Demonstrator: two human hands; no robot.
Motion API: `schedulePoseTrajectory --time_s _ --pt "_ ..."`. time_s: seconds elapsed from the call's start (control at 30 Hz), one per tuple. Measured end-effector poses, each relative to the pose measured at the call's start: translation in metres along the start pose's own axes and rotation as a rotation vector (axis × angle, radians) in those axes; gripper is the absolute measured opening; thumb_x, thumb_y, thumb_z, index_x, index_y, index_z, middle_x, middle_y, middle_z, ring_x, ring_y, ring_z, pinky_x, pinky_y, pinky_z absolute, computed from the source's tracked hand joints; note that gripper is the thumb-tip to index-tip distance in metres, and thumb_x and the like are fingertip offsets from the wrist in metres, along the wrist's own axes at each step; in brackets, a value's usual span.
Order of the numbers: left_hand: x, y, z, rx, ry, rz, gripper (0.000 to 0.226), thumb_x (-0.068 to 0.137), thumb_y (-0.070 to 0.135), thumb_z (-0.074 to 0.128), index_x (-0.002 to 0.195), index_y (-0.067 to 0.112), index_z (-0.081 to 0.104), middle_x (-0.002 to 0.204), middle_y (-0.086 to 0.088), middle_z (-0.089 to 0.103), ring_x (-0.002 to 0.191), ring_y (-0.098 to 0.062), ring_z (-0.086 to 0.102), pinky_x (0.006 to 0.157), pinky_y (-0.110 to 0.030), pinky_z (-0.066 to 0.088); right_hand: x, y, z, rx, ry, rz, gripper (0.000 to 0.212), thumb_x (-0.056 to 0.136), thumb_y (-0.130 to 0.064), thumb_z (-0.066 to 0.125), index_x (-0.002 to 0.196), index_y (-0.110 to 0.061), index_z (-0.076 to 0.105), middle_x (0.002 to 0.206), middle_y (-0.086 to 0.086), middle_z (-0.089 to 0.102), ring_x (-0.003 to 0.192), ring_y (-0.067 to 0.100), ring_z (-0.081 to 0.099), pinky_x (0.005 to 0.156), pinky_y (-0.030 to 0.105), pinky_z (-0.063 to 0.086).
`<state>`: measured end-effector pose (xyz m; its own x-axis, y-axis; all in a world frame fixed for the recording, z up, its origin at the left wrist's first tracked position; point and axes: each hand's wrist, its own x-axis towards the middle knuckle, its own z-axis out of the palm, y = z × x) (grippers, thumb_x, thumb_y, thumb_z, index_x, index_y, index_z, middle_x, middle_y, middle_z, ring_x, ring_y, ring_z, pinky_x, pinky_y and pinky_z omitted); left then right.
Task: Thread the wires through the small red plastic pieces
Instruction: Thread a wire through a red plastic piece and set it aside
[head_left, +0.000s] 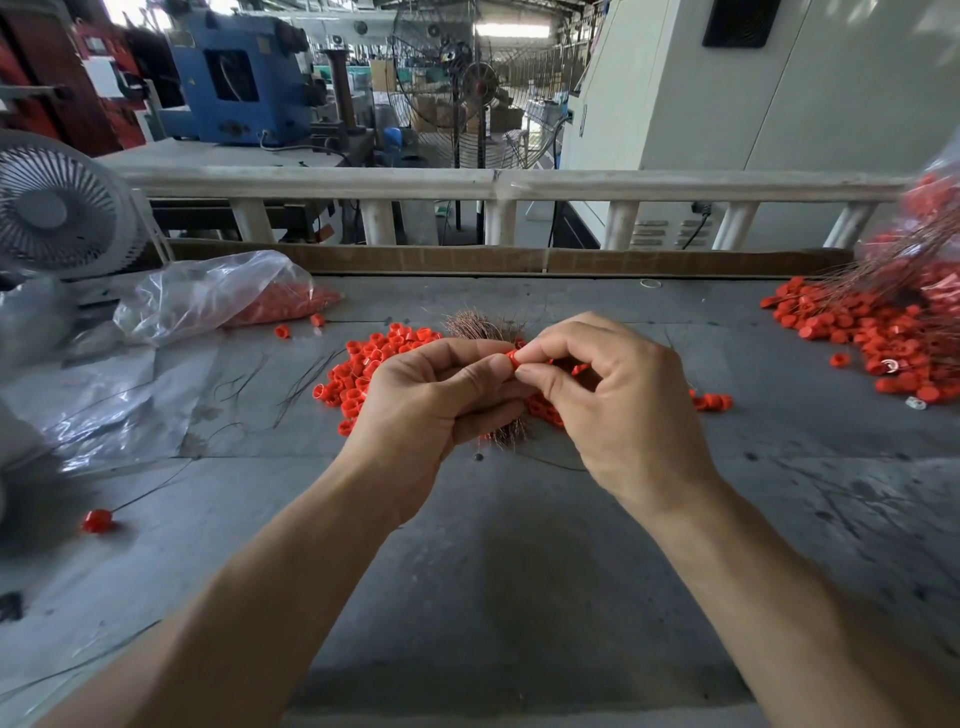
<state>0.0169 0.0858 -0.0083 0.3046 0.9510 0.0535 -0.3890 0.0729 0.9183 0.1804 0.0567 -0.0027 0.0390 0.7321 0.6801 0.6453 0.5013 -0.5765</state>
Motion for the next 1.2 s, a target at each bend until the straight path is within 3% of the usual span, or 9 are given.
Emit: schedulePoseTrajectory --time_s 0.3,0.47,0.8,1.03,1.2 --pt "-0.001 0.0 0.002 -0.059 0.006 -0.059 0.021 0.076 0.015 0.073 0.095 0.007 0.076 0.085 -0.012 0.076 0.074 -0.017 0.075 0.069 -0.027 0.062 -0.001 -0.006 -0.001 -0.091 -0.016 -0.061 0.009 0.085 -0.013 0.081 0.093 -0.016 0.077 0.091 -0.007 0.067 0.084 0.007 0.063 0.075 0.016 0.049" --pt "-0.002 0.002 0.002 -0.106 -0.012 -0.152 0.036 0.08 0.018 0.073 0.112 0.004 0.07 0.088 -0.01 0.073 0.077 -0.018 0.071 0.07 -0.027 0.062 -0.005 -0.014 0.007 -0.302 -0.001 -0.087 0.013 0.086 -0.018 0.078 0.096 -0.016 0.07 0.095 -0.007 0.063 0.092 0.014 0.059 0.078 0.024 0.047" --pt "-0.001 0.0 0.001 -0.145 -0.067 -0.207 0.026 0.081 0.022 0.071 0.102 0.008 0.068 0.082 -0.007 0.071 0.078 -0.018 0.071 0.075 -0.028 0.062 -0.006 -0.013 0.008 -0.309 0.012 -0.074 0.009 0.088 -0.021 0.074 0.092 -0.016 0.068 0.091 -0.006 0.063 0.087 0.012 0.057 0.073 0.026 0.051" --pt "-0.002 0.003 0.0 -0.124 -0.115 -0.203 0.012 0.081 0.023 0.07 0.082 0.012 0.075 0.075 -0.004 0.07 0.073 -0.016 0.071 0.073 -0.027 0.062 -0.006 -0.011 0.005 -0.366 0.05 -0.149 0.009 0.089 -0.023 0.067 0.086 -0.016 0.064 0.083 -0.008 0.057 0.077 0.007 0.047 0.069 0.015 0.037" --pt "-0.002 0.004 0.001 -0.098 -0.122 -0.197 0.013 0.079 0.023 0.069 0.075 0.014 0.078 0.072 -0.002 0.071 0.07 -0.013 0.071 0.072 -0.026 0.062 -0.007 -0.009 0.003 -0.363 0.035 -0.176 0.009 0.089 -0.02 0.071 0.085 -0.015 0.066 0.083 -0.006 0.059 0.077 0.008 0.048 0.07 0.018 0.041"
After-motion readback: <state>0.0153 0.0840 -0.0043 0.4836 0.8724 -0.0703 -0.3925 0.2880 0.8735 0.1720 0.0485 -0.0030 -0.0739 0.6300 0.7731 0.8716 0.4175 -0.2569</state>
